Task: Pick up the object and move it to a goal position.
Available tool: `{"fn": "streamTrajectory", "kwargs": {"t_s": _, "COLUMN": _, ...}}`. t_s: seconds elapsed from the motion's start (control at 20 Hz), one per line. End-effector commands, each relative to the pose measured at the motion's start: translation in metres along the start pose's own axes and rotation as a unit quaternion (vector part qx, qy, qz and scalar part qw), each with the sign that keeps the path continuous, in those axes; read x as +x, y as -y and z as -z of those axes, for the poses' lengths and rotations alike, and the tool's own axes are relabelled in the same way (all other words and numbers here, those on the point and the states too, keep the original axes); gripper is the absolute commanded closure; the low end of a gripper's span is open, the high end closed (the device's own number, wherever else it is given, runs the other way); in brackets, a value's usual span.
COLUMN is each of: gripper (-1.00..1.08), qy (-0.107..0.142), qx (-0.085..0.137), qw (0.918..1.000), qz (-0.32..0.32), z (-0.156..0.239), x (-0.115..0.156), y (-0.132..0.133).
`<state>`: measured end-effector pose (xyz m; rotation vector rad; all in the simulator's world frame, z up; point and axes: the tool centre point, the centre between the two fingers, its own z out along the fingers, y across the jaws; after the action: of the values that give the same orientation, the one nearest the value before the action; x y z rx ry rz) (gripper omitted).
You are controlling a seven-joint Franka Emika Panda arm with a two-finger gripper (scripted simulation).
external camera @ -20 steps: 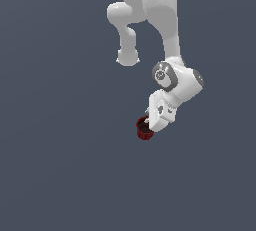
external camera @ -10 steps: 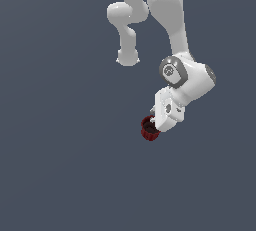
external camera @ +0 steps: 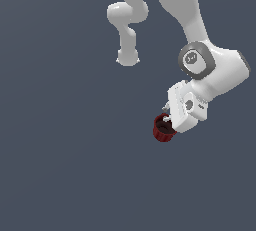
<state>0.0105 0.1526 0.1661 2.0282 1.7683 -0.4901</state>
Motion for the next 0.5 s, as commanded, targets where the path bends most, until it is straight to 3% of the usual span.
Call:
{"fn": "streamTrajectory", "kwargs": {"t_s": 0.0, "gripper": 1.08, "qy": -0.001, "qx": -0.001, "qw": 1.0000, "qz": -0.001, "z": 0.021, "x": 0.001, "y": -0.009}}
{"fn": "streamTrajectory", "kwargs": {"t_s": 0.45, "gripper": 1.08, "qy": -0.001, "qx": -0.001, "qw": 1.0000, "qz": -0.001, "z": 0.077, "x": 0.006, "y": -0.034}}
